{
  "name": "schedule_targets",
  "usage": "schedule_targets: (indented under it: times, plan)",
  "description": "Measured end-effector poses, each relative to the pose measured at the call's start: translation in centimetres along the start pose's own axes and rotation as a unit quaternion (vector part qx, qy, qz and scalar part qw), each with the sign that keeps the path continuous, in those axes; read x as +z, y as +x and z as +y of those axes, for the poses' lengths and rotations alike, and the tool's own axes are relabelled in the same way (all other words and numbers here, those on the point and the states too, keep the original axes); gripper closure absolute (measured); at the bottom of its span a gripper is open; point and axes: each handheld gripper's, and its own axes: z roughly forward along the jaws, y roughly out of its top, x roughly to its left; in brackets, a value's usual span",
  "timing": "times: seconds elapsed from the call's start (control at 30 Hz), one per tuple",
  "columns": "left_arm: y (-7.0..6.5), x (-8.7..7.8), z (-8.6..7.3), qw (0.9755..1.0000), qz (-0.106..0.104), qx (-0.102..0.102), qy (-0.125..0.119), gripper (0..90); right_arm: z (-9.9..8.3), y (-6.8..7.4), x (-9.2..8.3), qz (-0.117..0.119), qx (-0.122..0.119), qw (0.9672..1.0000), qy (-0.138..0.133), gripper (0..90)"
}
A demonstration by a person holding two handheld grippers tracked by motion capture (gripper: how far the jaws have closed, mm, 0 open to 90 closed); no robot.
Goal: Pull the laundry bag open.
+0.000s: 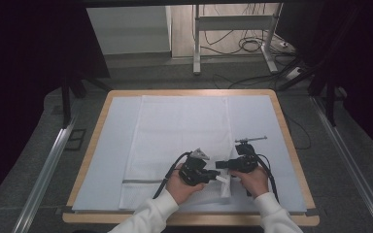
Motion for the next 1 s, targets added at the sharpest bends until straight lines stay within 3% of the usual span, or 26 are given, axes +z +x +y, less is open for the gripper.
schedule_targets:
  times: [0.1,0.23,0.47,0.67,1.0]
  plan:
    - [-0.1,0.1,0.0,1.0000,0.000,0.001,0.000,87.2,0.0,0.1,0.0,-0.004,-0.007,1.0000,0.001,78.6]
    - [-0.1,0.2,-0.1,1.0000,0.001,0.001,0.002,87.2,0.0,0.1,-0.1,-0.004,-0.017,0.9999,0.001,87.1]
    - [0.2,0.2,-0.2,1.0000,0.000,-0.001,0.005,87.2,0.0,0.0,0.0,-0.005,-0.029,0.9995,0.008,88.0]
    - [0.7,0.4,-0.4,0.9998,-0.008,-0.015,0.007,87.2,0.0,-0.1,-0.1,-0.001,-0.033,0.9994,0.010,88.1]
    - [1.0,0.3,-0.7,0.9996,-0.013,-0.021,0.009,87.3,-0.1,-0.2,-0.1,0.011,-0.035,0.9993,0.012,88.2]
